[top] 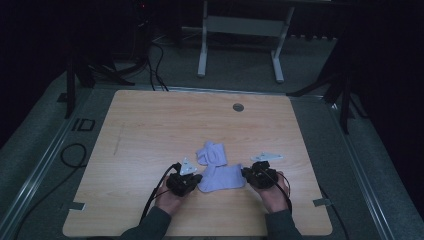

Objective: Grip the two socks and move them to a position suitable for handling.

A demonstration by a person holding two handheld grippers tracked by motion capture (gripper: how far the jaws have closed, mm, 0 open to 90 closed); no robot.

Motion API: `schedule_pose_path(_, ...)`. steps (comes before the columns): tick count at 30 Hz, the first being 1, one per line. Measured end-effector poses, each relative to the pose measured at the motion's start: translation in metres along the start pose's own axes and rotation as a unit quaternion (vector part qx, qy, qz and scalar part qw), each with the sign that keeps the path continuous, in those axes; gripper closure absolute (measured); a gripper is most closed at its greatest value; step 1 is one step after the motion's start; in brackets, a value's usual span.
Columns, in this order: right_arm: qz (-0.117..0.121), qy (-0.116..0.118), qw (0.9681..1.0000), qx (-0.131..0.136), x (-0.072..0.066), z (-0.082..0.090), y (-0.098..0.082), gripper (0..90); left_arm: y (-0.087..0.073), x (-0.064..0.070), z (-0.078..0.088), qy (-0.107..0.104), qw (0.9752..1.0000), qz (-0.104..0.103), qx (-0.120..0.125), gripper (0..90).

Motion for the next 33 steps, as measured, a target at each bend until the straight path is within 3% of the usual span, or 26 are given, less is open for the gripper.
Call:
schedule_pose_path(1, 0.0, 0.0, 1.0, 0.0, 0.0, 0.0, 0.0, 80.8, 0.0, 0.0, 0.0, 0.0, 1.0, 0.0, 0.0, 89.2)
schedule_pose_path(2, 0.002, -0.019, 0.9998, -0.012, 0.006, -0.001, -0.003, 79.1, 0.0, 0.0, 0.0, 0.001, 1.0, -0.001, 0.001, 89.2)
schedule_pose_path(4, 0.001, -0.023, 0.9996, -0.017, 0.008, -0.002, -0.005, 78.4, 0.0, 0.0, 0.0, 0.0, 1.0, -0.001, 0.001, 89.2)
schedule_pose_path(5, -0.001, -0.044, 0.9985, -0.031, 0.016, -0.005, -0.009, 77.1, 0.0, 0.0, 0.0, 0.0, 1.0, 0.0, 0.001, 89.2)
schedule_pose_path(8, -0.007, -0.058, 0.9974, -0.043, 0.024, -0.012, -0.015, 74.4, 0.0, 0.0, 0.0, 0.0, 1.0, -0.001, 0.001, 89.2)
schedule_pose_path(13, -0.011, -0.052, 0.9974, -0.047, 0.025, -0.016, -0.017, 72.3, 0.0, 0.001, -0.001, 0.005, 1.0, -0.009, -0.002, 89.0)
schedule_pose_path(19, 0.003, -0.049, 0.997, -0.06, 0.02, -0.017, -0.02, 71.7, 0.0, 0.001, 0.0, 0.011, 0.9999, -0.012, -0.005, 87.9)
schedule_pose_path(24, 0.028, -0.049, 0.9962, -0.066, 0.012, -0.015, -0.021, 71.7, -0.002, -0.001, 0.004, 0.031, 0.9992, -0.021, -0.016, 86.2)
schedule_pose_path(27, 0.045, -0.034, 0.9953, -0.079, 0.006, -0.012, -0.023, 67.8, -0.004, -0.005, 0.009, 0.037, 0.999, -0.015, -0.021, 84.7)
schedule_pose_path(28, 0.04, -0.009, 0.9963, -0.075, 0.001, -0.009, -0.021, 64.4, -0.004, -0.006, 0.01, 0.036, 0.9991, -0.012, -0.02, 82.0)
schedule_pose_path(33, 0.033, -0.001, 0.9984, -0.046, -0.002, 0.002, -0.01, 60.1, -0.004, -0.007, 0.012, 0.019, 0.9997, -0.005, -0.015, 72.5)
Point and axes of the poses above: each handheld gripper's, and its own axes: z roughly backward along the jaws, y roughly out of its top, x roughly to its right, the point moved 8 cm from there along -z, roughly forward along the jaws, and after that the axes turned 12 degrees about -y, right-handed, at the moved point
